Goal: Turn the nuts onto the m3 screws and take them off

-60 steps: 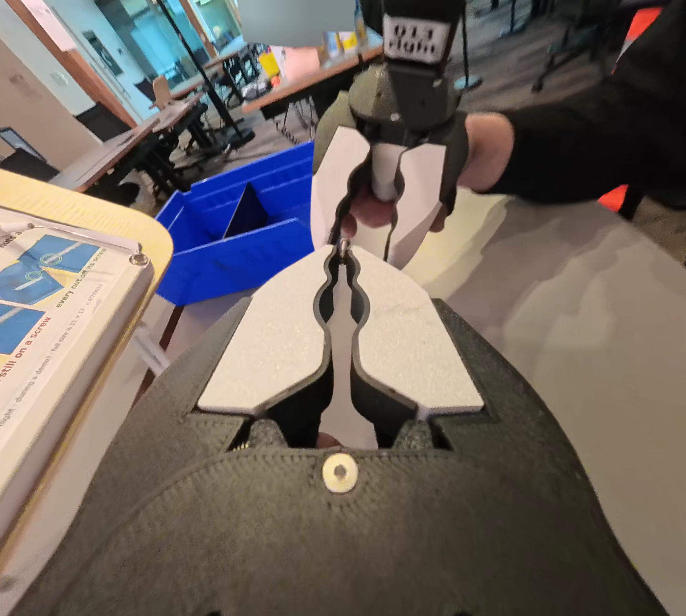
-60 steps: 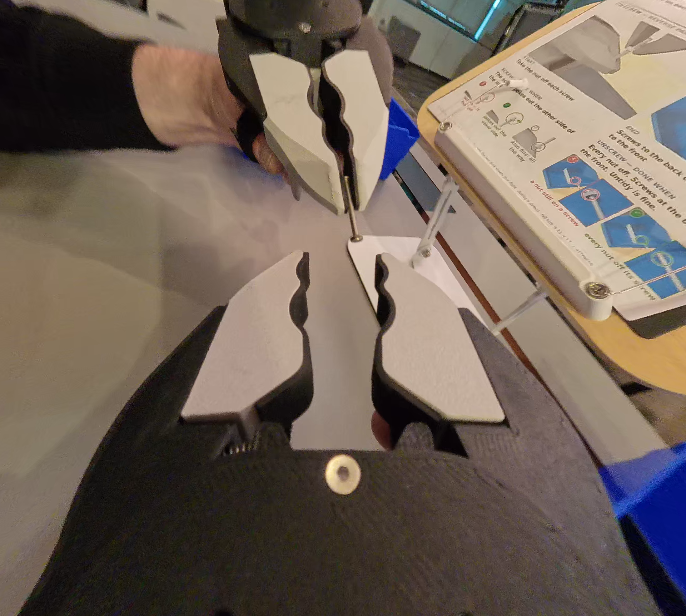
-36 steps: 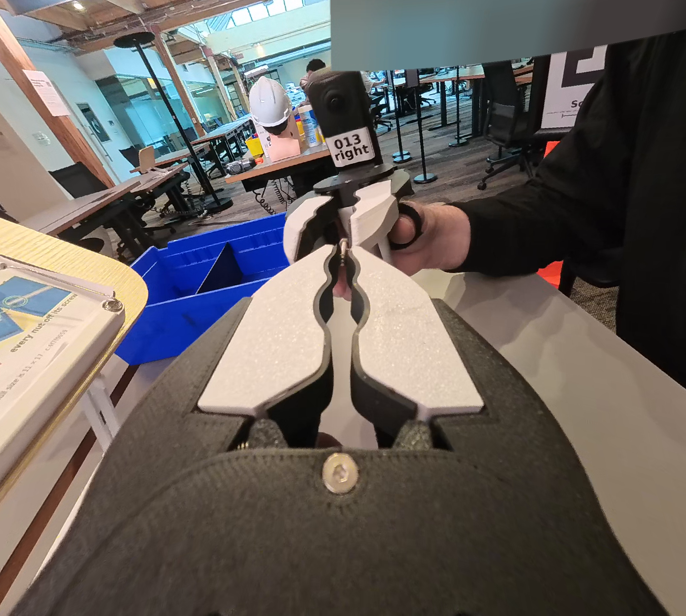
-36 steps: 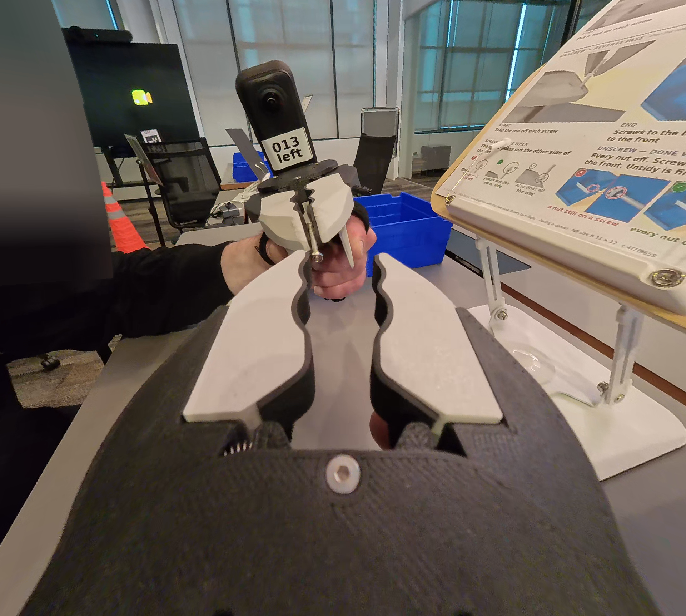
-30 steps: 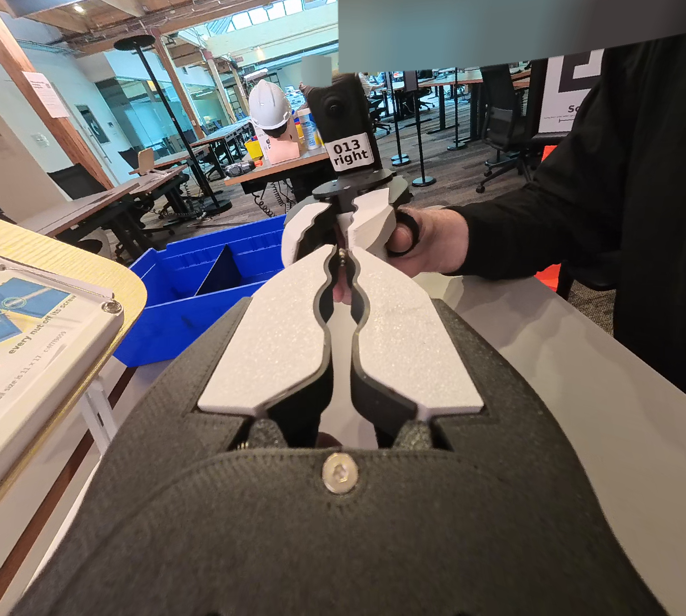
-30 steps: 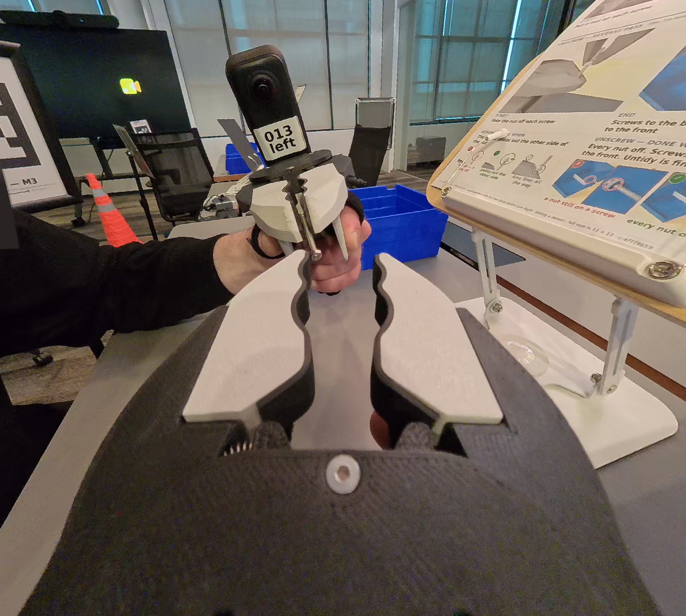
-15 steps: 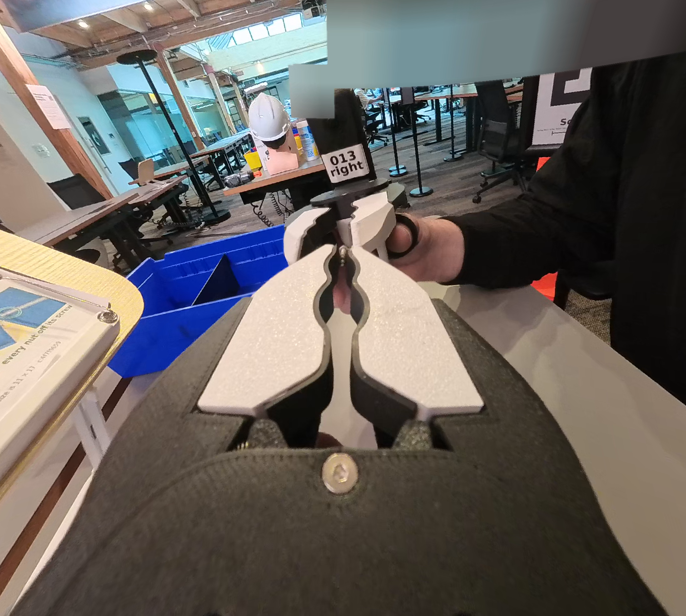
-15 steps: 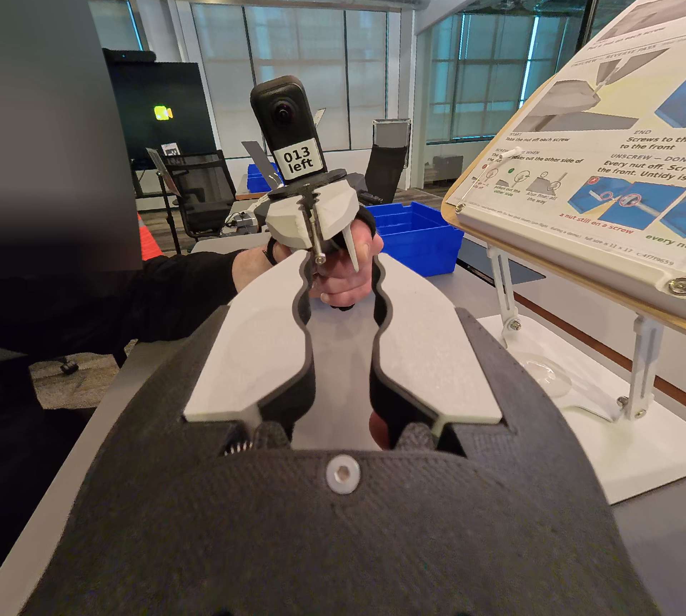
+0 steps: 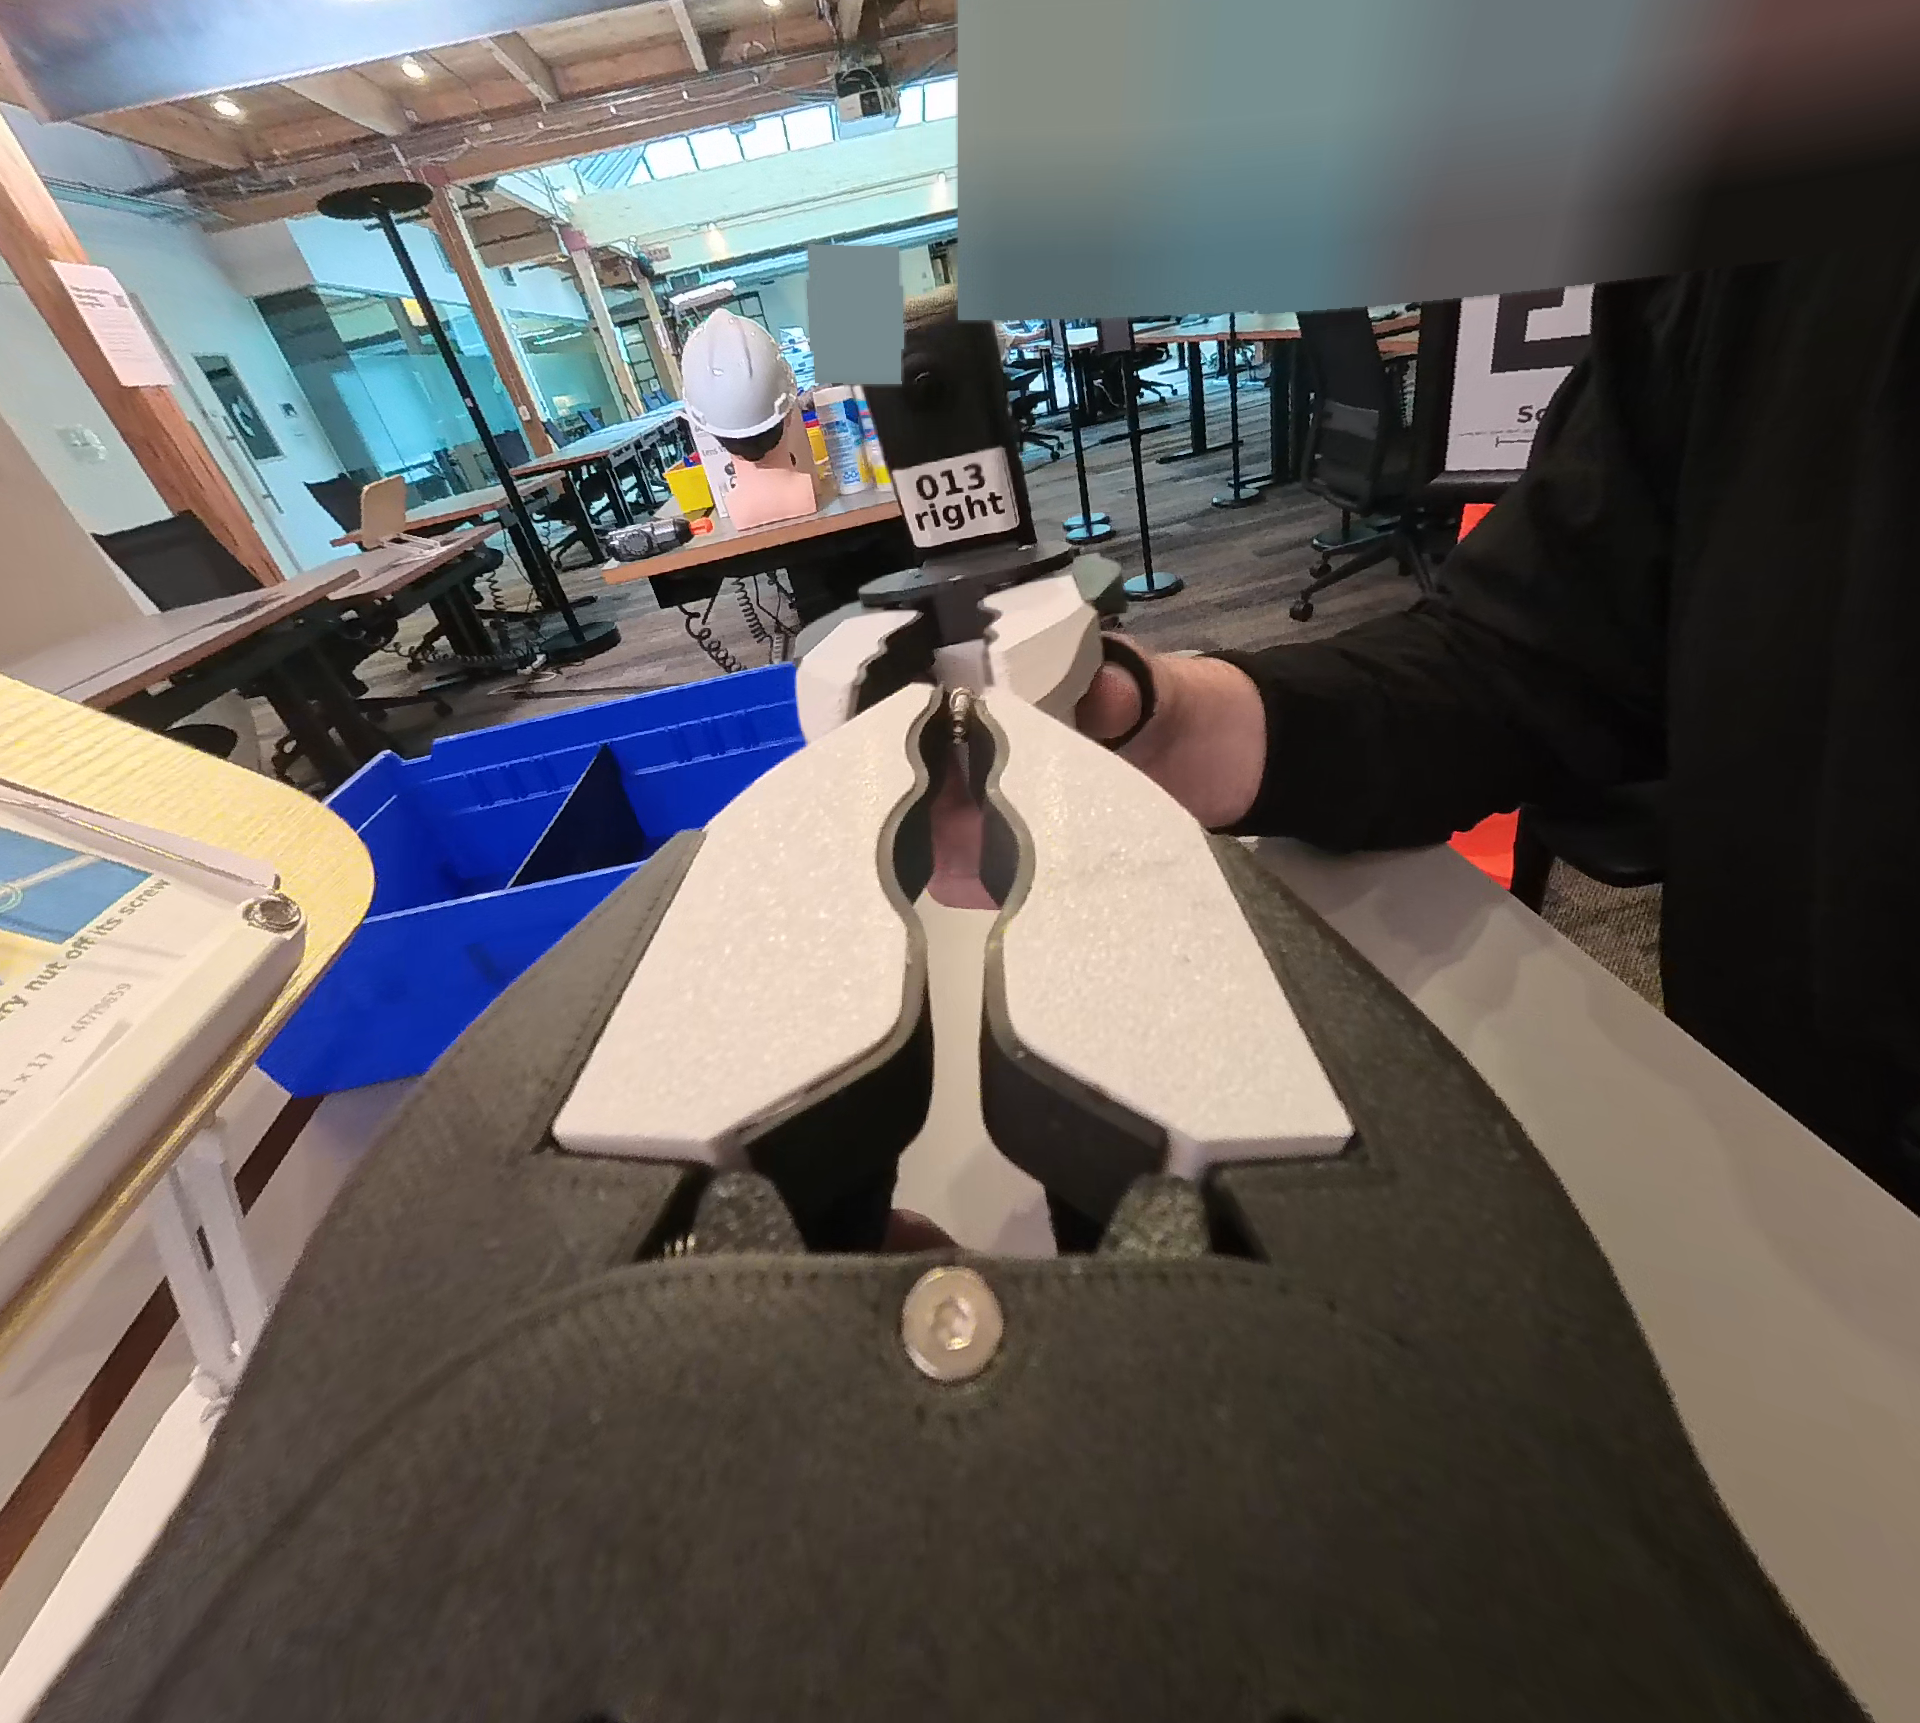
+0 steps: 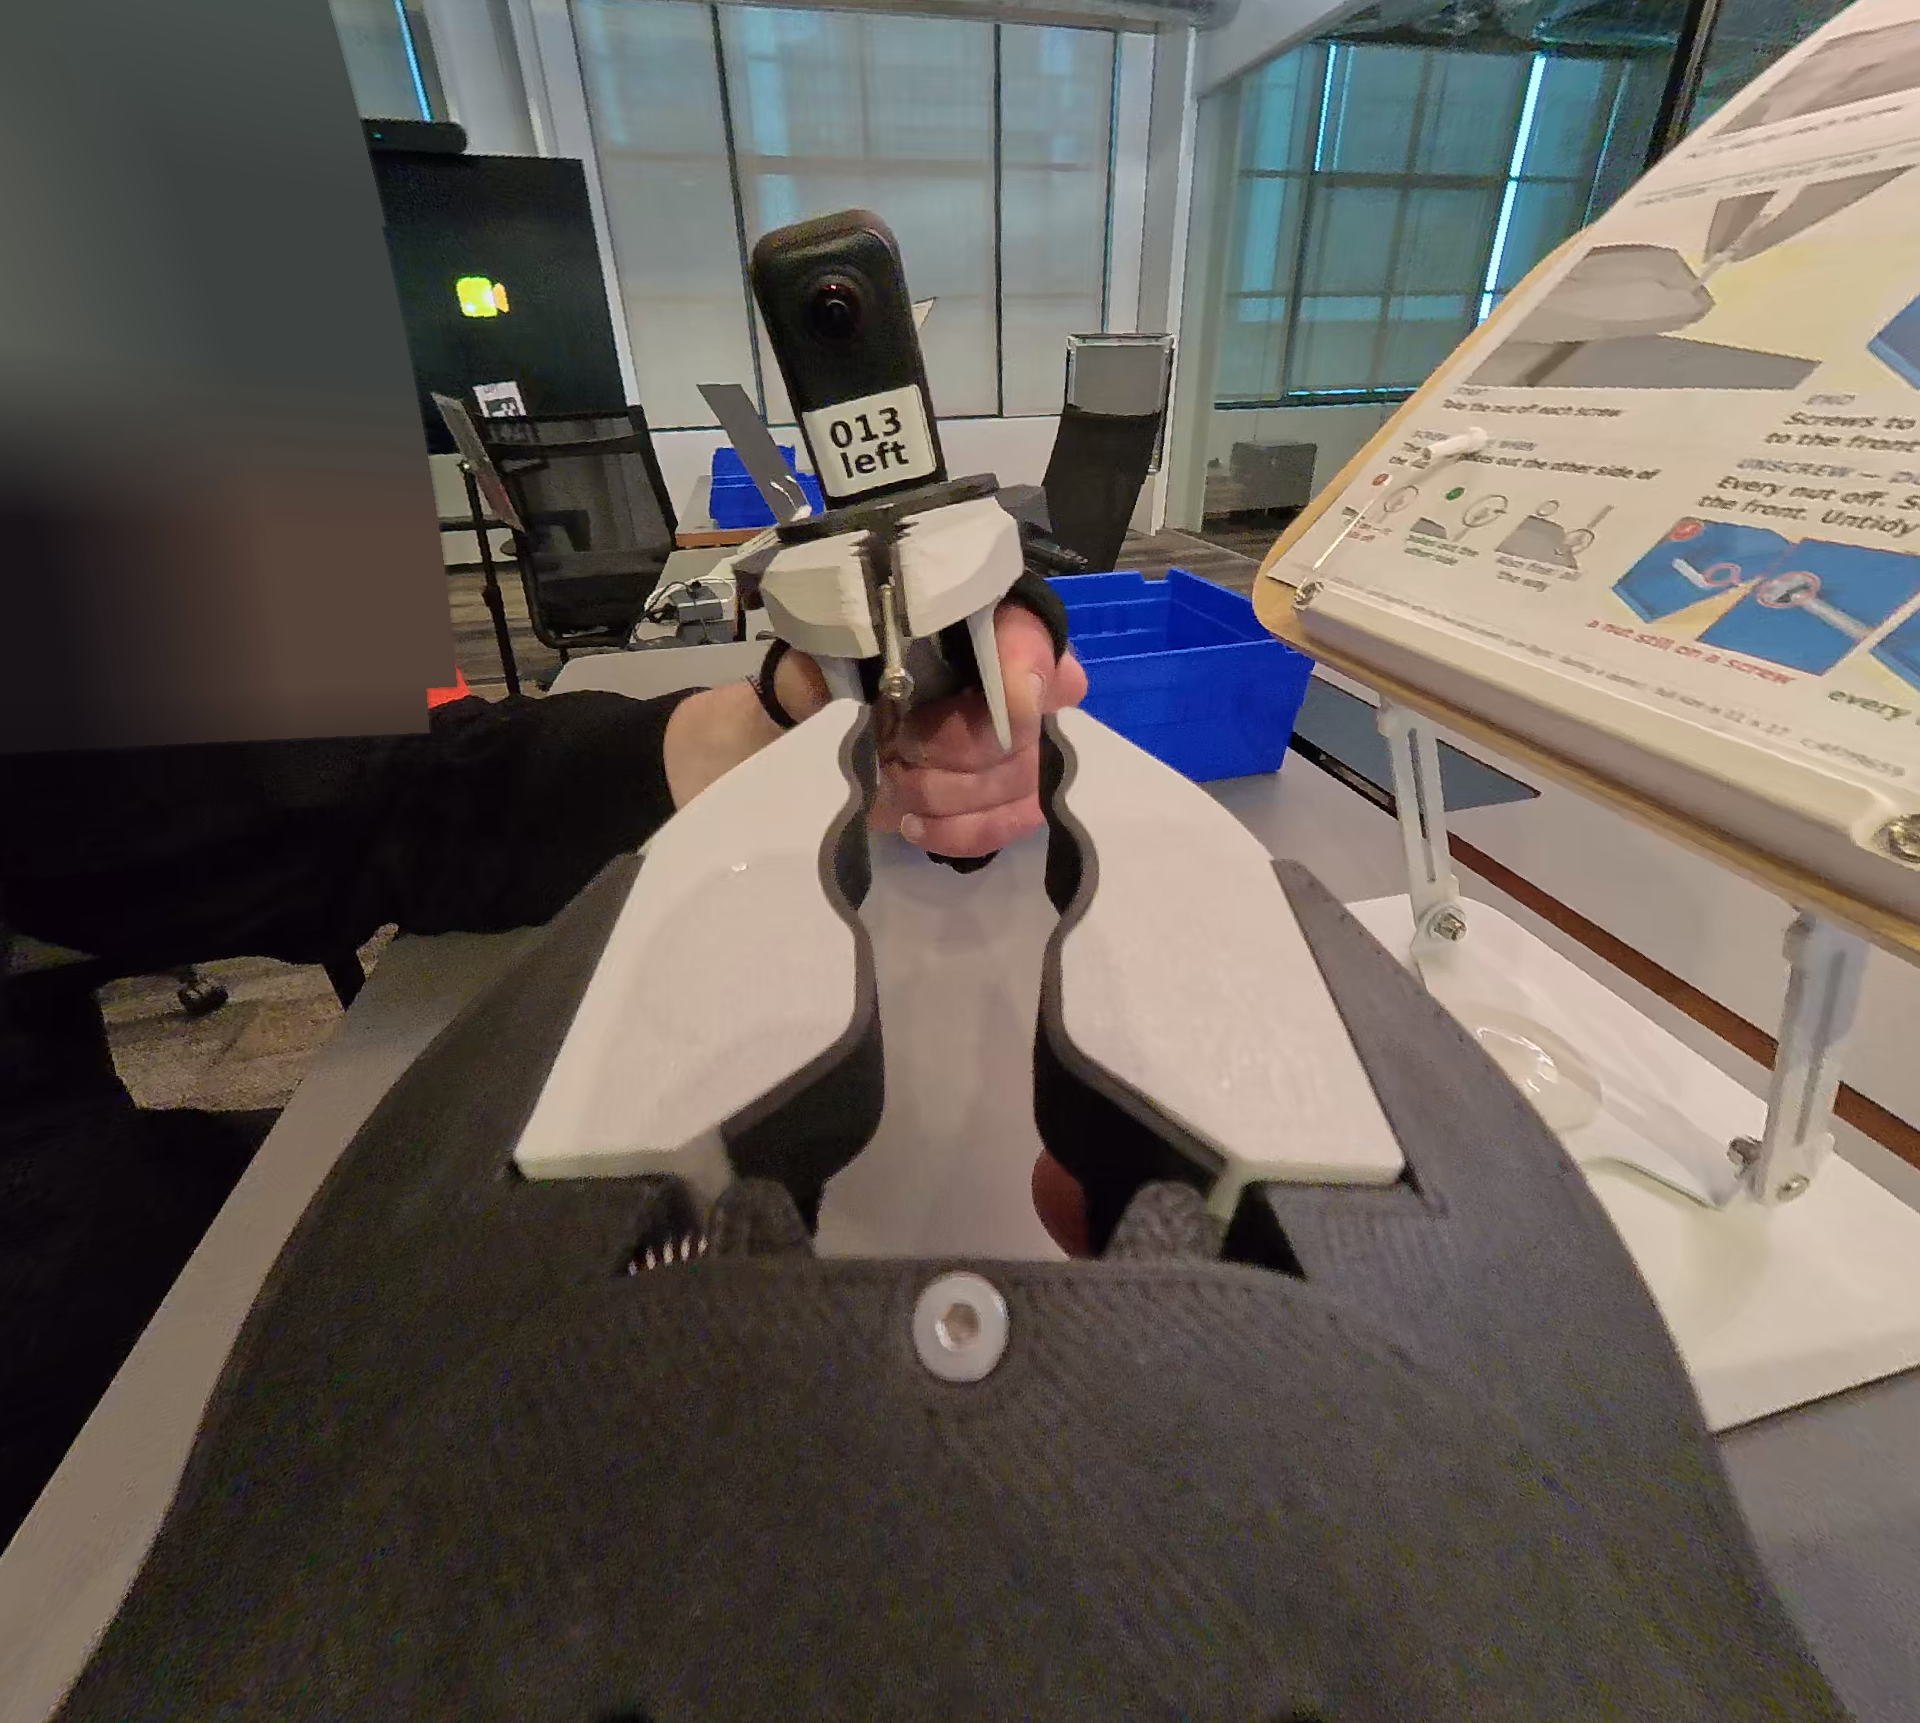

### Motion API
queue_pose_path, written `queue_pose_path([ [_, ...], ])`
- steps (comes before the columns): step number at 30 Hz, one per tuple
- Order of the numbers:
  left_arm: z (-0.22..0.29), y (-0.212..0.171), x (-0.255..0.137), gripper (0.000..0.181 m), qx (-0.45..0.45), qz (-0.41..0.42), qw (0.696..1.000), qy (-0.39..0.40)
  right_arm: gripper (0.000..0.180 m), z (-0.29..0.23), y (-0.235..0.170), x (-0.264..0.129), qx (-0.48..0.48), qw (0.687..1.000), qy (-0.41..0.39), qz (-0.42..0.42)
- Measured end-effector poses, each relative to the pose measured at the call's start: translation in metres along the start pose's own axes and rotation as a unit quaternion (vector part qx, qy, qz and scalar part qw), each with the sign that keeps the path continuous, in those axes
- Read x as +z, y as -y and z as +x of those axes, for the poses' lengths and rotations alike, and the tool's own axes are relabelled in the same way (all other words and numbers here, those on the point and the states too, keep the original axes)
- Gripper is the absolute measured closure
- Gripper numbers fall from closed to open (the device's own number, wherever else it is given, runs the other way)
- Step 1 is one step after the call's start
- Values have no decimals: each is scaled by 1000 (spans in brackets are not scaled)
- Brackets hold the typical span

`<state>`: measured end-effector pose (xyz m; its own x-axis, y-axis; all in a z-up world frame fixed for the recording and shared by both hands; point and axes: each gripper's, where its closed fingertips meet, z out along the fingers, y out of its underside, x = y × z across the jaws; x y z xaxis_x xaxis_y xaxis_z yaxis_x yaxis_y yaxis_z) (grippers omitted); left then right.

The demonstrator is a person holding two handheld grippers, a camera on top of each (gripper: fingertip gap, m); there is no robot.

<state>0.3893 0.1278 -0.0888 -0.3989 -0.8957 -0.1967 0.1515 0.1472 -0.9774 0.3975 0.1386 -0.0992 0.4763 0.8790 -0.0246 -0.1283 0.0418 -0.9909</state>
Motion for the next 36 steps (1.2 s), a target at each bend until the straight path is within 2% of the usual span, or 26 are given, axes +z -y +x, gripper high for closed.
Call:
queue_pose_path([
  [36,2,1,2,178,-9,6,1000,-8,151,0,1,-2,-10,1000,-4,-1],
])
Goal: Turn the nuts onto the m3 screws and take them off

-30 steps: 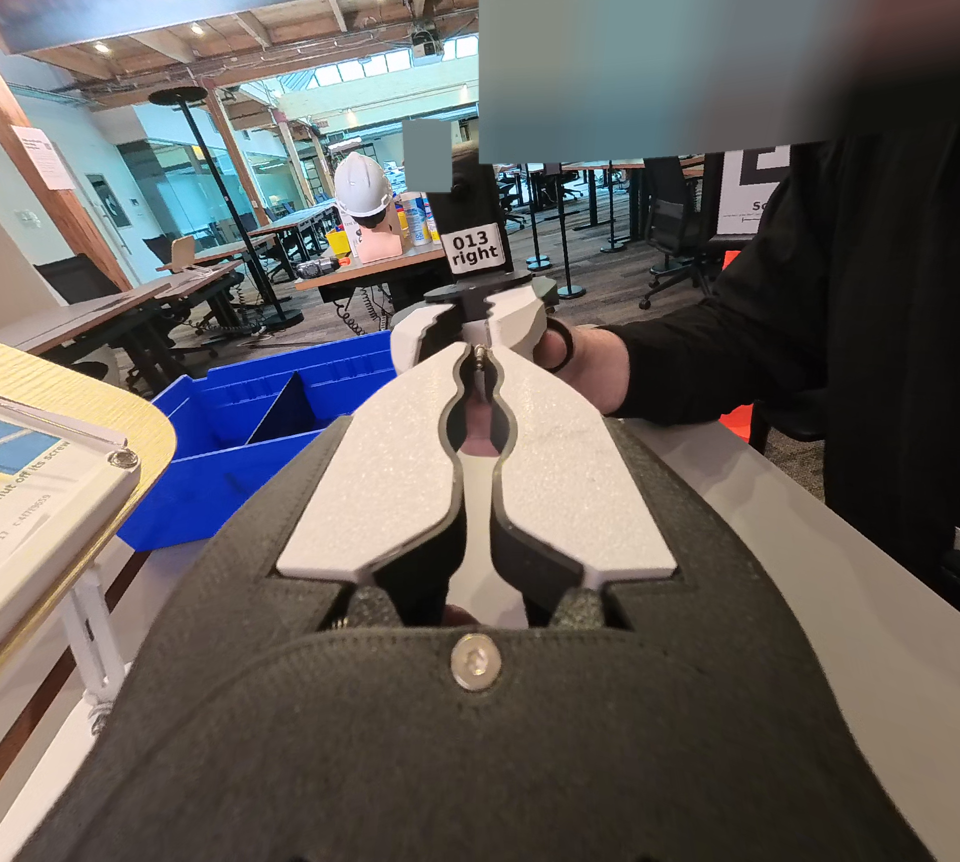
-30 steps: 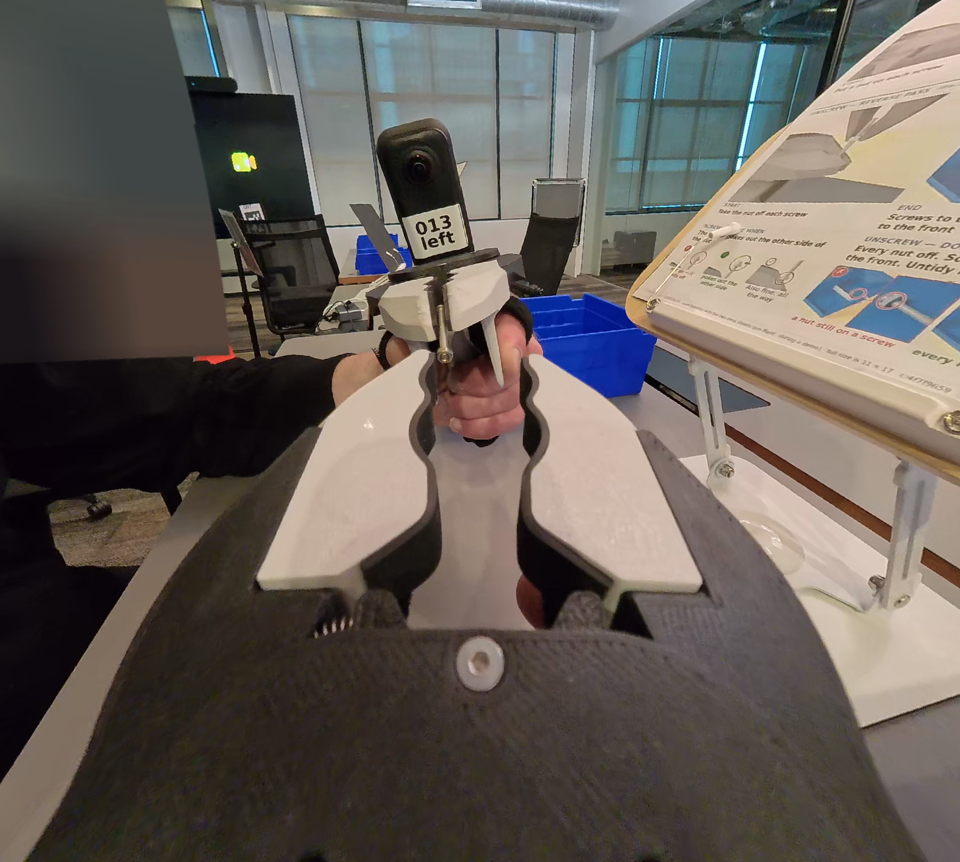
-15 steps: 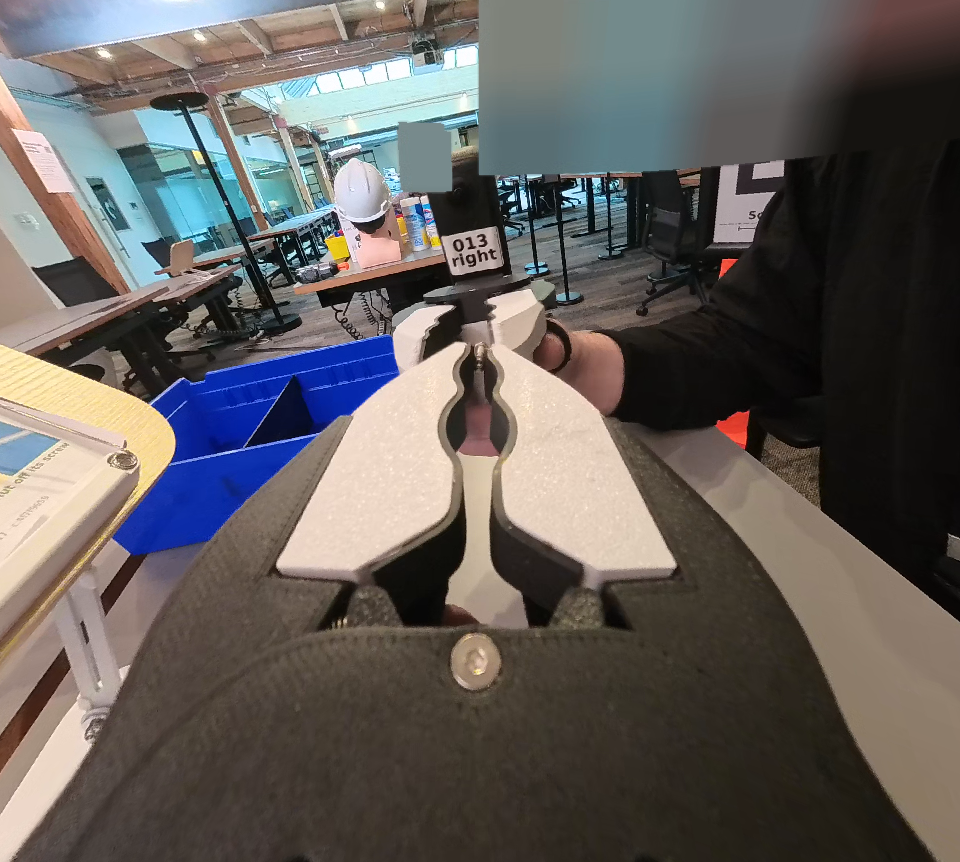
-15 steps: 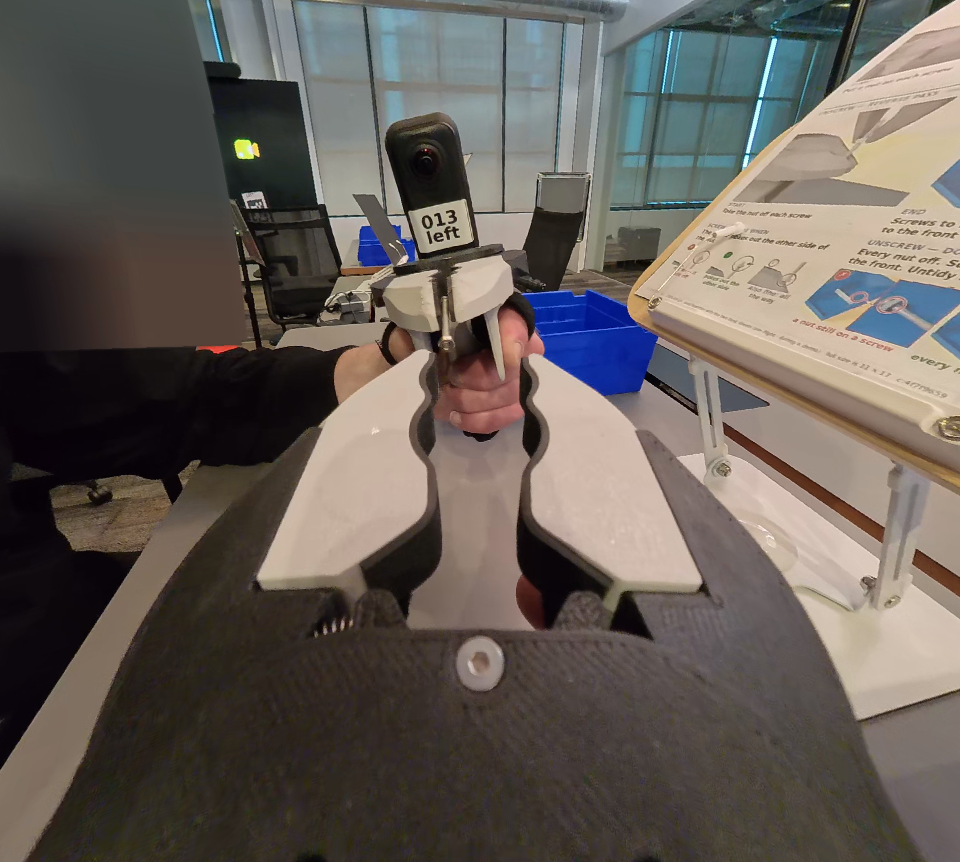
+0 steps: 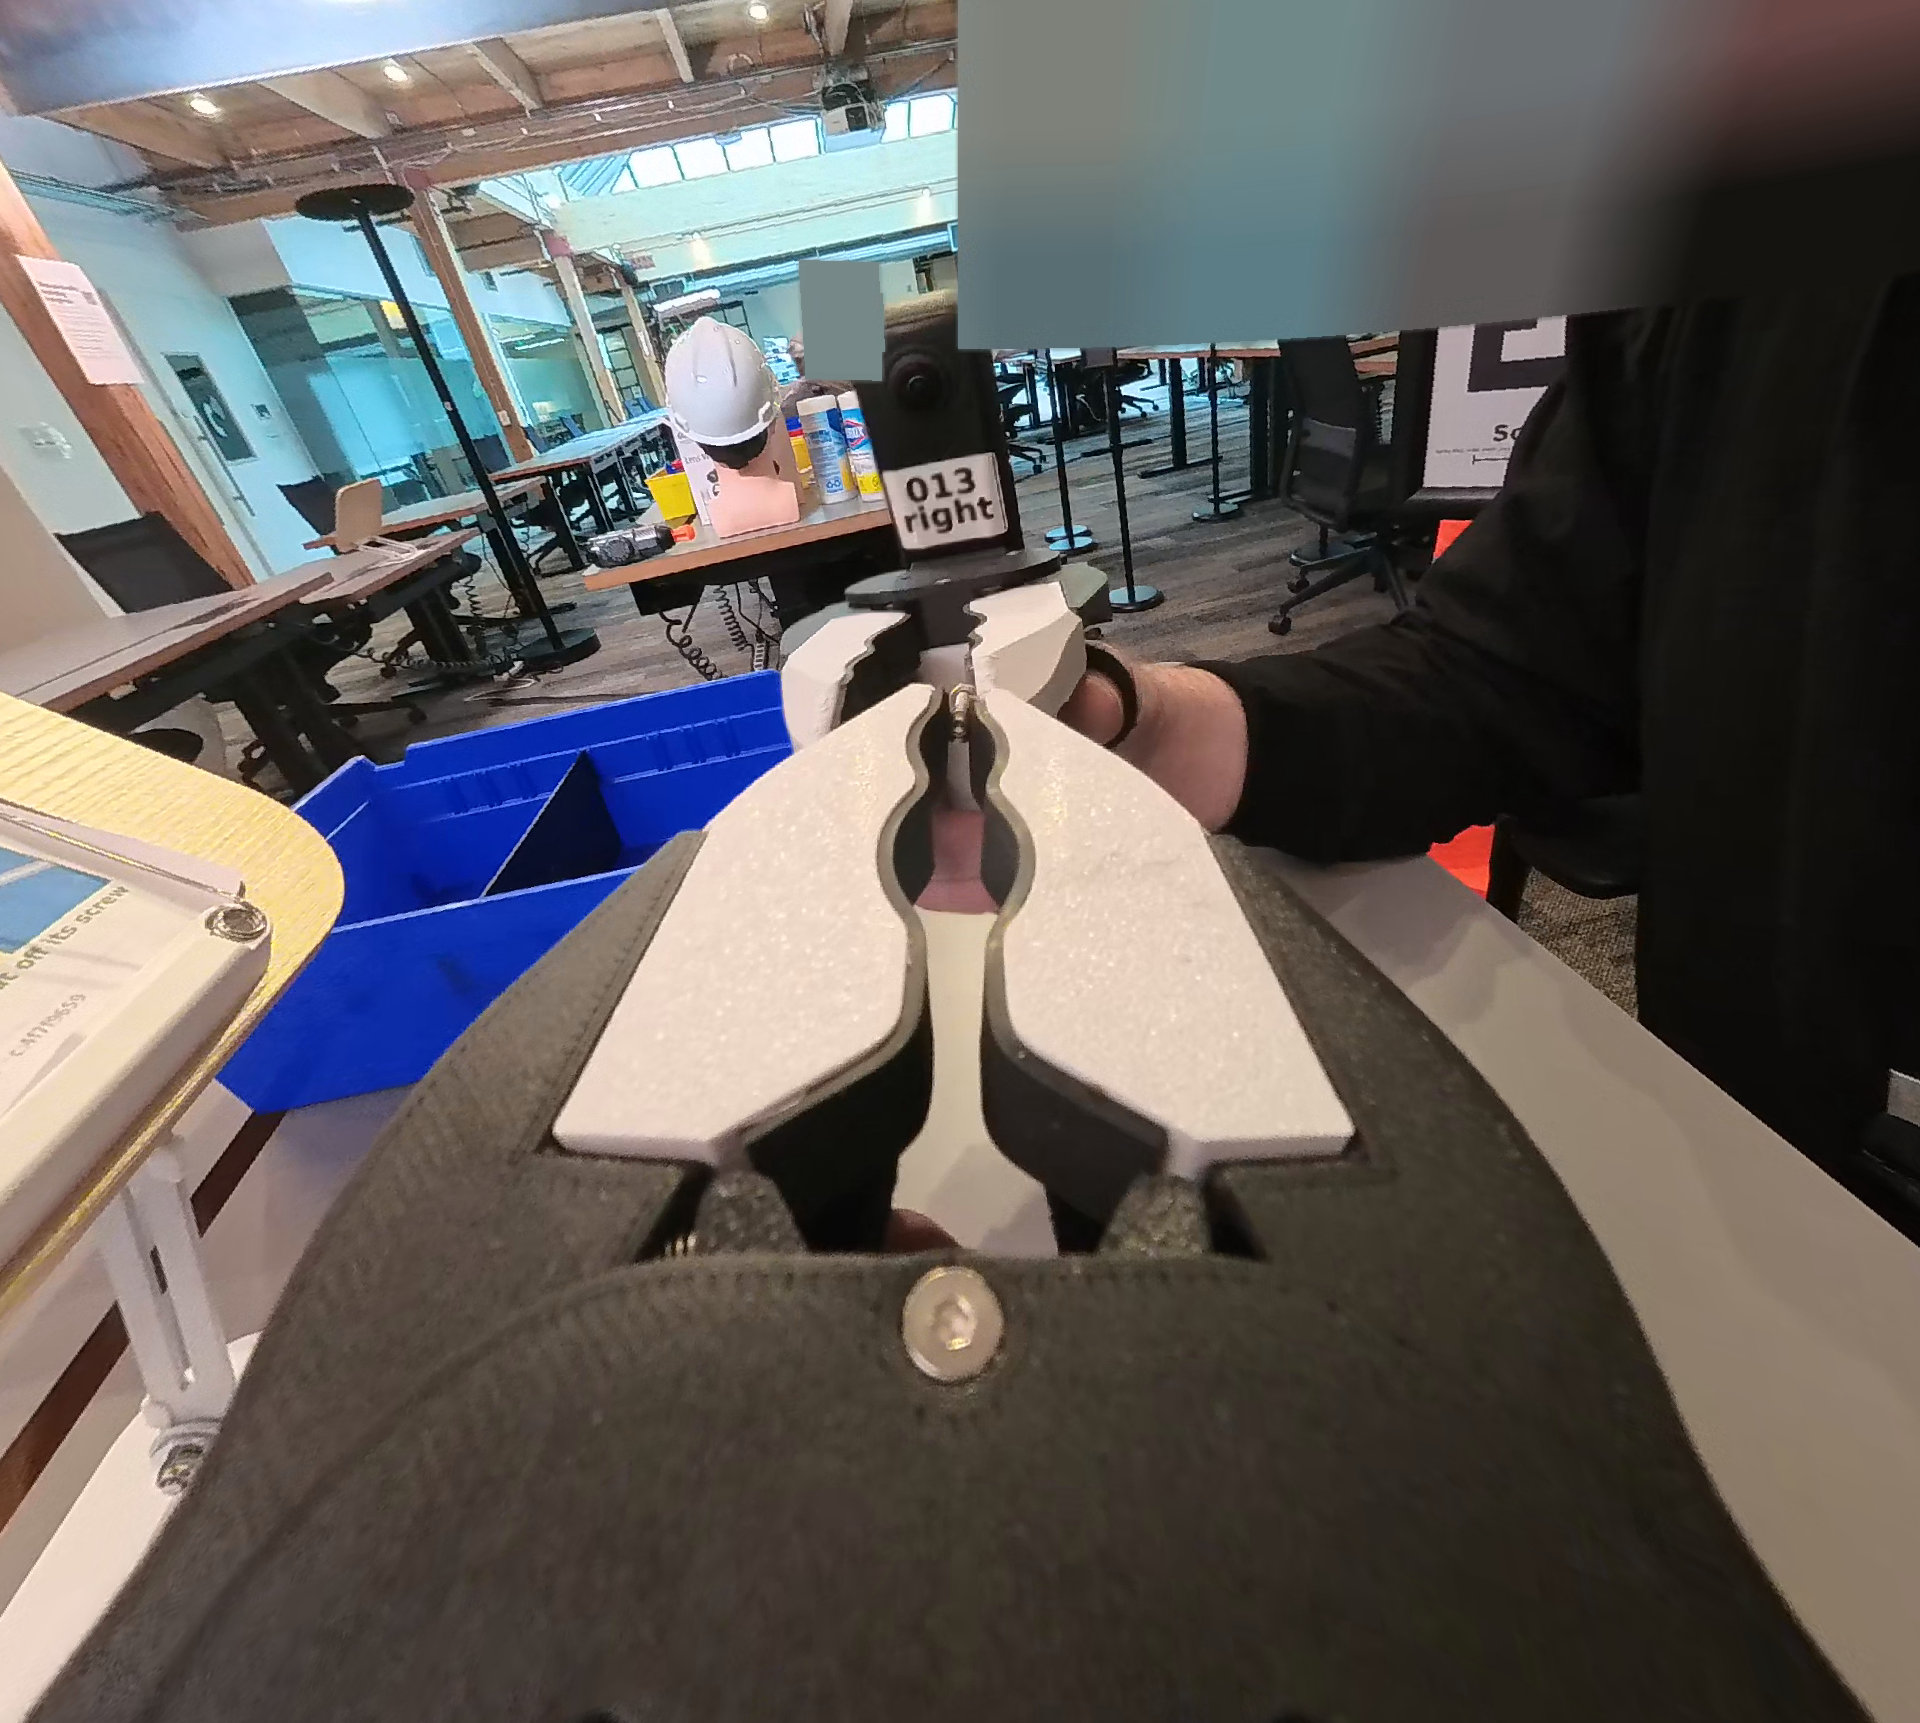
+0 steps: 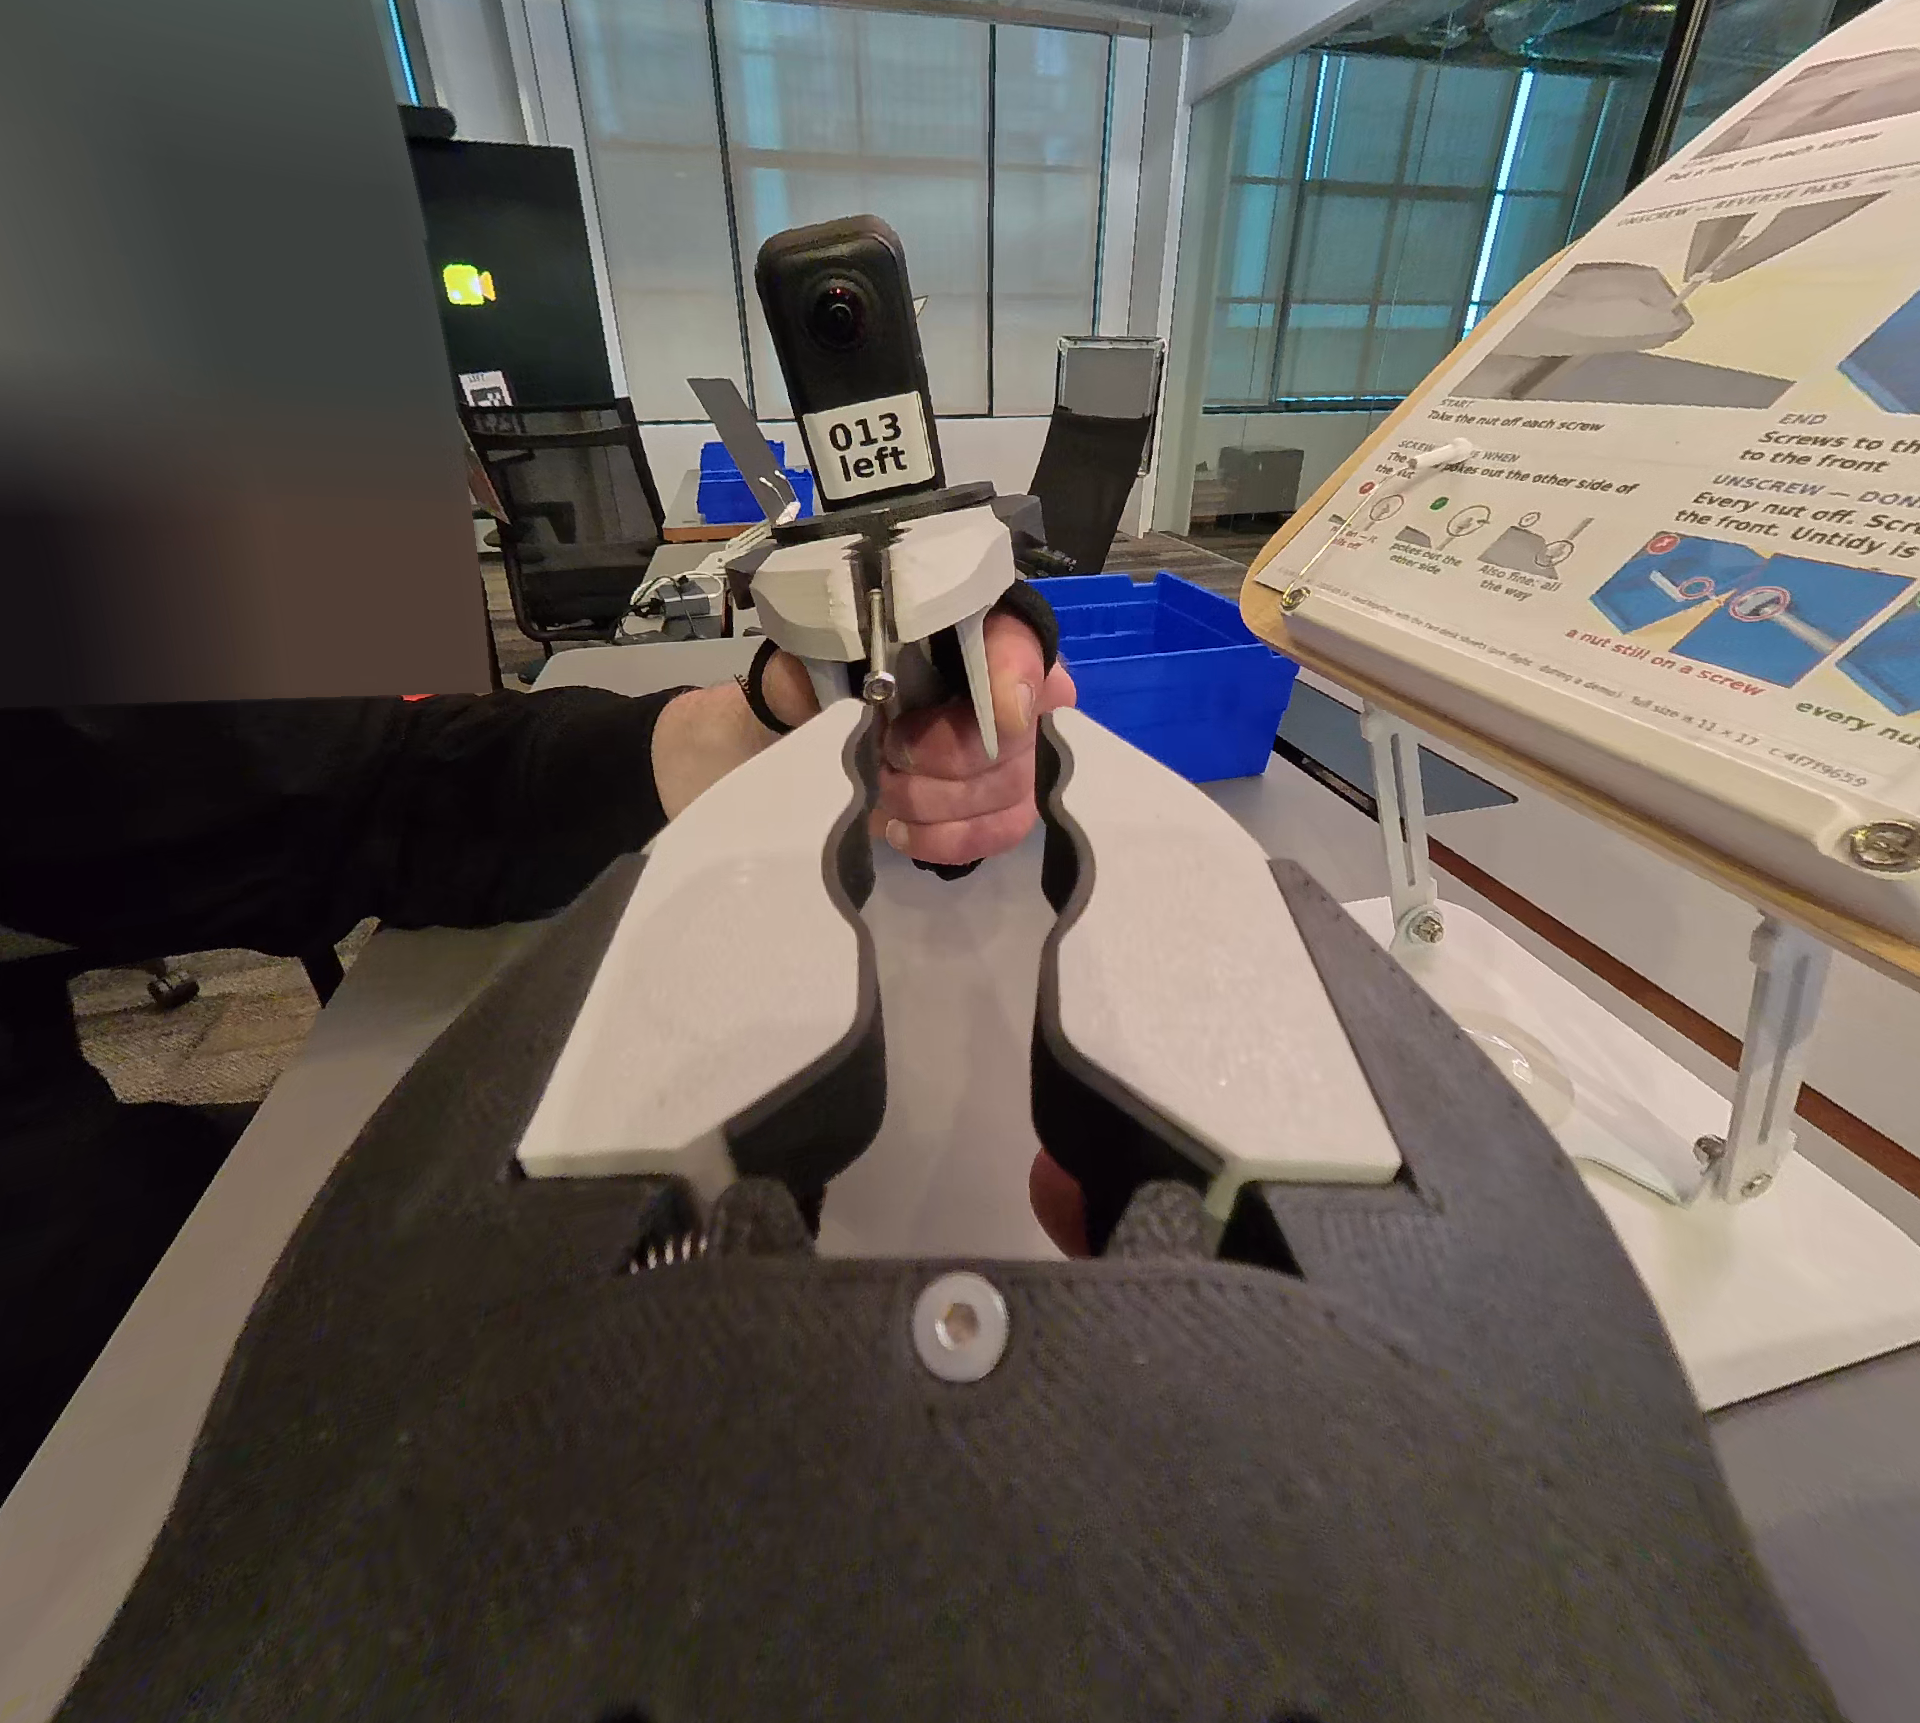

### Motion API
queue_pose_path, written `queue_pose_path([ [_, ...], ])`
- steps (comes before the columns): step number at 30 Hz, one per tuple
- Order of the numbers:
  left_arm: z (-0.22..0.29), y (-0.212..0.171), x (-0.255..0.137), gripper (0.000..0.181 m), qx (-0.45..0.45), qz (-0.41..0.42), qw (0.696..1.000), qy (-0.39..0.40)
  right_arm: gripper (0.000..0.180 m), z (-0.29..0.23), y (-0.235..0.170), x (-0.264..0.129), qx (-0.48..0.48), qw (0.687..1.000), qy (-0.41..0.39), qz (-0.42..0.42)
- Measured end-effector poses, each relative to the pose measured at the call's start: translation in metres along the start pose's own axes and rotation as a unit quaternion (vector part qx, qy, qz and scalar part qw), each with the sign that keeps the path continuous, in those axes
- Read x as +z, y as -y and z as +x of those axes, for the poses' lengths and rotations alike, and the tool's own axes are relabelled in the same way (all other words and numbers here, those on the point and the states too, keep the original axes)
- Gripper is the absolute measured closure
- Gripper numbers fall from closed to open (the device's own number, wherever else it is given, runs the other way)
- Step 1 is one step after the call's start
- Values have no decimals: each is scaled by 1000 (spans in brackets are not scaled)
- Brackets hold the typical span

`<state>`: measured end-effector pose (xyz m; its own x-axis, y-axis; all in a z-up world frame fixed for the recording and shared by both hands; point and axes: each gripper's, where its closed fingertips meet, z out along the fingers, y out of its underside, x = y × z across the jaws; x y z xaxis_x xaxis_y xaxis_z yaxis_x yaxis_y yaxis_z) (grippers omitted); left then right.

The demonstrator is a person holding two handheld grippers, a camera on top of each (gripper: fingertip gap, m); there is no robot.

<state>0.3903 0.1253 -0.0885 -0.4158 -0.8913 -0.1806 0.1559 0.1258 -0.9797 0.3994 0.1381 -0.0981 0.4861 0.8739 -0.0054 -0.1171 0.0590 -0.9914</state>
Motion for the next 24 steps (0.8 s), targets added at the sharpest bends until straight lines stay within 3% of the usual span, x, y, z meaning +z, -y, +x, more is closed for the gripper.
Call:
queue_pose_path([
  [12,4,-16,1,178,68,-108,992,6,161,-12,-11,3,-35,998,22,-57],
  [24,10,-26,4,178,84,-151,985,-6,174,-18,-26,5,-76,990,27,-115],
])
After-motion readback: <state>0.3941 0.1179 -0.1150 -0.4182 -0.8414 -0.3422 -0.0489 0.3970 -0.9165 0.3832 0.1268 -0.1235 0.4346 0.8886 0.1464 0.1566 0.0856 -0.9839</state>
